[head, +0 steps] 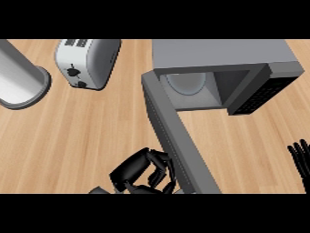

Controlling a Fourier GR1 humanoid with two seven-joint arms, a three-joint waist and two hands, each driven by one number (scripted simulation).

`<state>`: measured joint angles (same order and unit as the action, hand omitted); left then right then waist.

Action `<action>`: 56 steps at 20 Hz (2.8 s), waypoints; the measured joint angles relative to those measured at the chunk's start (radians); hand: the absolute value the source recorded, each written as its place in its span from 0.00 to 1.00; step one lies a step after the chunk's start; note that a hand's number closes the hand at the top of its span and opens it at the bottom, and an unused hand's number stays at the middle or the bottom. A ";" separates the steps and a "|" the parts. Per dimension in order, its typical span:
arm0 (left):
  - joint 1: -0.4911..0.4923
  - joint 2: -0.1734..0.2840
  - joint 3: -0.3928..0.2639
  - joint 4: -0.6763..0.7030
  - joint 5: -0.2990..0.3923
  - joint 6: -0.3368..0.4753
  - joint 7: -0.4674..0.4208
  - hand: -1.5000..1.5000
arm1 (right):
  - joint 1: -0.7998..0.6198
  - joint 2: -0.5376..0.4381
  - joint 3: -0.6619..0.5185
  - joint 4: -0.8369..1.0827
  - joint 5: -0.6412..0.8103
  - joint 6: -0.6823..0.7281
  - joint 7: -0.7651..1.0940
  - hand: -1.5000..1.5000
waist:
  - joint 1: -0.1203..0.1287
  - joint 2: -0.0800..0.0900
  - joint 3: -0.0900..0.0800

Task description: Pick up the milk, place it into the microwave and close the microwave

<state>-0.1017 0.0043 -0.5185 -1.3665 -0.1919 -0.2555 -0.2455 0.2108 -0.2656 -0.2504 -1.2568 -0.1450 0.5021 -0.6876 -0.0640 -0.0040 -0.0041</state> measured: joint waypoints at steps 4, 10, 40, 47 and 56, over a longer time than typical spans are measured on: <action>-0.062 0.001 -0.137 0.070 0.069 0.137 0.027 1.00 | 0.052 -0.013 0.026 -0.153 -0.089 0.047 0.076 0.00 | -0.007 0.003 0.000; -0.181 0.009 -0.302 0.140 0.194 0.361 0.065 1.00 | 0.112 -0.035 0.069 -0.358 -0.209 0.100 0.192 0.00 | -0.027 0.007 -0.001; -0.761 -0.005 -0.369 0.439 0.697 0.894 0.026 1.00 | 0.115 -0.140 0.147 -0.761 -0.483 0.069 0.507 0.00 | -0.150 0.052 0.000; -0.805 -0.005 -0.341 0.492 0.805 0.880 -0.025 1.00 | 0.095 -0.165 0.135 -0.789 -0.525 0.042 0.552 0.00 | -0.164 0.059 0.000; -0.797 -0.005 -0.327 0.493 0.913 0.864 -0.100 1.00 | 0.076 -0.190 0.106 -0.797 -0.577 0.031 0.574 0.00 | -0.176 0.059 0.002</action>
<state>-0.8985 -0.0005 -0.8454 -0.8732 0.7207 0.6082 -0.3452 0.2868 -0.4554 -0.1447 -2.0537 -0.7223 0.5329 -0.1133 -0.2403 0.0553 -0.0020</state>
